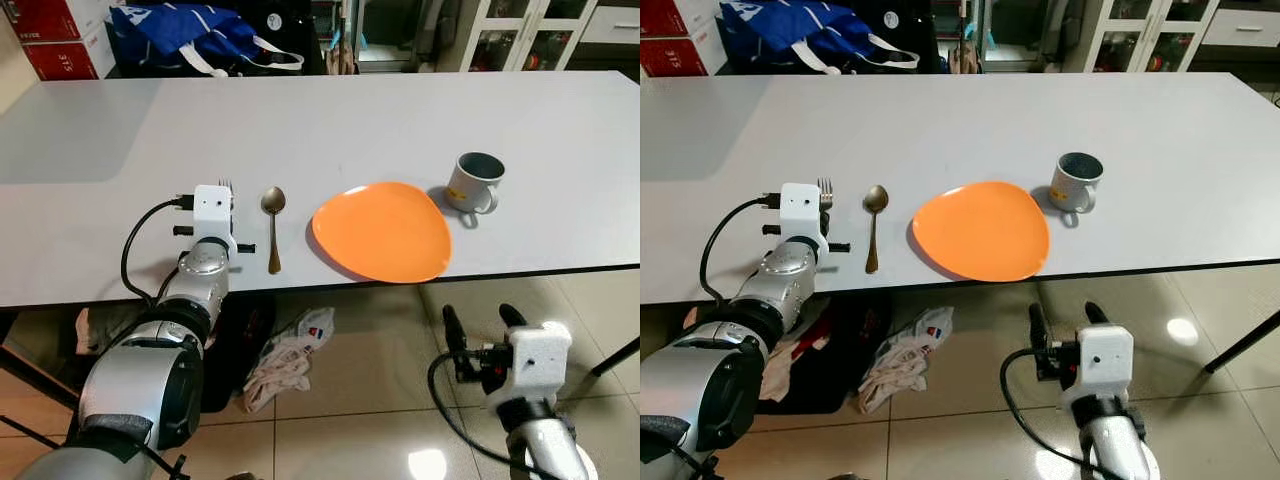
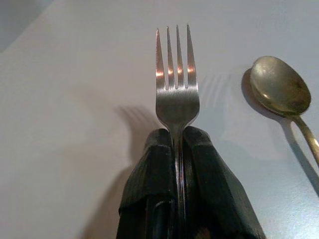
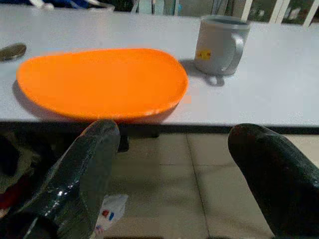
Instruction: Setting the table
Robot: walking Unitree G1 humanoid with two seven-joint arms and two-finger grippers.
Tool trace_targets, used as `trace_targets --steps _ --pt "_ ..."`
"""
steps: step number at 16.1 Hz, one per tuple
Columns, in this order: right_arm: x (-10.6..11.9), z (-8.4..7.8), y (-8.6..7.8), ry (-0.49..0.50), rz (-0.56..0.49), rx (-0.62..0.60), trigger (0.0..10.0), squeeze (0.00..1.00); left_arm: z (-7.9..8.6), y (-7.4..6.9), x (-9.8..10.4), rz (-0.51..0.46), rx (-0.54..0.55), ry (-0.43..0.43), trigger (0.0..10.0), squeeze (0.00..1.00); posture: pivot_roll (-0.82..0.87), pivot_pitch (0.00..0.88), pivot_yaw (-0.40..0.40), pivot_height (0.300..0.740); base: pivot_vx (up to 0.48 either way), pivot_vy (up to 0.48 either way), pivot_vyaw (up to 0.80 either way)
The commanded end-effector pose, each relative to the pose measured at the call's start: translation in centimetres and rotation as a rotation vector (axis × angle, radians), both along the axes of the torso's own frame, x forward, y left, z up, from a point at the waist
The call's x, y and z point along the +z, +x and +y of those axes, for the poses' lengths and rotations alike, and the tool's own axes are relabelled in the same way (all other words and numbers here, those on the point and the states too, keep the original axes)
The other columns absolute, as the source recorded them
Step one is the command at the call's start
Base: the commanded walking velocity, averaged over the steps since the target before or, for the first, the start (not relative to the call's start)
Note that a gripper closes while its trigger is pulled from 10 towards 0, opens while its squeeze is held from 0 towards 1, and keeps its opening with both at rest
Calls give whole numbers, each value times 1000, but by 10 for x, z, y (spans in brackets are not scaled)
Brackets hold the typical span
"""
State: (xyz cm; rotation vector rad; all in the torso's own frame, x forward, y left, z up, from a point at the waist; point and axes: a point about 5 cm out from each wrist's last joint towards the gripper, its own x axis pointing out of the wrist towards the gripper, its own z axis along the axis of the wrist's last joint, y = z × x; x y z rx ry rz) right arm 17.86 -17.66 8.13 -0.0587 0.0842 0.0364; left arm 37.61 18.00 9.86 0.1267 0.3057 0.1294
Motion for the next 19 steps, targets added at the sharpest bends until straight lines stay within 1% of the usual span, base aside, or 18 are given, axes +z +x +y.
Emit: trace_targets --steps 1,5,9,12,15,19 --pt "6 1 0 -7 -18 -1 10000 0 -2 2 2 -3 5 7 0 0 -208 0 17 740 0 0 0" --pt "9 2 -6 -6 -14 1 10000 0 -4 2 1 7 2 2 0 0 -218 0 19 740 0 0 0" --pt "12 -1 -18 -21 9 3 10000 0 -4 4 4 13 8 -1 0 0 -248 3 13 740 0 0 0" --pt "13 -2 -25 -25 22 -2 10000 0 -6 3 3 20 6 -1 0 0 -265 23 8 740 0 0 0" --pt "17 -4 -34 -21 37 9 10000 0 -5 3 3 31 21 -11 0 0 -280 41 2 740 0 0 0" --pt "21 -5 -41 -25 44 15 10000 0 -3 3 3 36 26 -15 0 0 -298 60 -6 740 0 0 0"
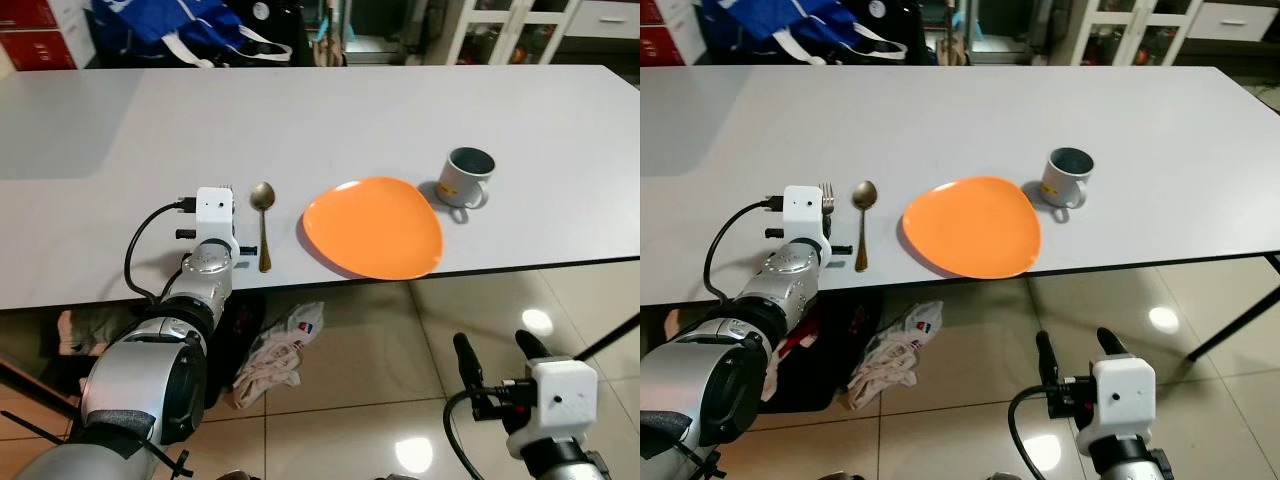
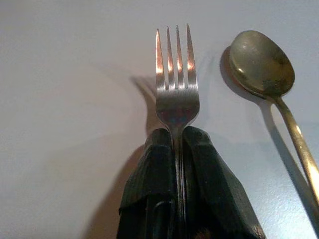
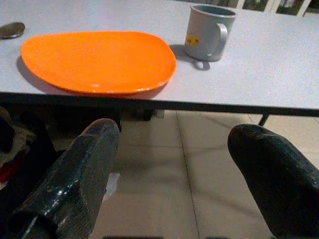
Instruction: Setting the table
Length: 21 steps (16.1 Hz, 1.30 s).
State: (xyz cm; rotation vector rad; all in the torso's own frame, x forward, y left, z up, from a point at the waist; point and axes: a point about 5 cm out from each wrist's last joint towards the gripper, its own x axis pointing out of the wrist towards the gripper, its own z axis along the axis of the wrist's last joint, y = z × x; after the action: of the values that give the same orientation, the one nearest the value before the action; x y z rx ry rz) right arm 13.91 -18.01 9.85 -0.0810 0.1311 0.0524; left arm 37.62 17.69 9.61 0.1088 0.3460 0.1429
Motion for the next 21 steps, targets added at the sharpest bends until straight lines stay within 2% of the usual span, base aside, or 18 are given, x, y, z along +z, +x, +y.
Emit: trace_targets --steps 1,3,7,8,9,10,11,16,21 --pt "3 -2 -3 -5 4 0 10000 0 0 3 5 -1 10 4 0 0 -303 65 -8 740 0 0 0" --pt "-2 0 -6 -5 20 0 10000 0 -1 3 5 2 10 7 0 0 -307 73 -10 740 0 0 0" --pt "-13 14 -3 2 45 5 10000 0 0 1 2 11 33 11 0 0 -309 83 -10 740 0 0 0" --pt "-17 14 0 4 52 4 10000 0 0 1 1 12 36 11 9843 0 -309 85 -11 740 0 0 0" --pt "-22 14 4 8 57 8 10000 0 0 0 0 15 36 9 10000 51 -309 86 -11 740 0 0 0" --pt "-24 15 5 17 59 25 10000 0 -1 0 0 15 36 9 10000 596 -309 87 -11 740 0 0 0" --pt "-26 20 8 26 59 63 10000 0 -1 0 0 15 36 9 10000 1000 -311 87 -10 740 0 0 0" --pt "-20 27 9 34 38 95 10000 0 -3 2 2 11 40 1 10000 1000 -313 79 -9 740 0 0 0" --pt "-22 27 10 38 34 93 10000 0 -6 4 7 -2 39 -20 10000 1000 -301 65 -1 740 0 0 0"
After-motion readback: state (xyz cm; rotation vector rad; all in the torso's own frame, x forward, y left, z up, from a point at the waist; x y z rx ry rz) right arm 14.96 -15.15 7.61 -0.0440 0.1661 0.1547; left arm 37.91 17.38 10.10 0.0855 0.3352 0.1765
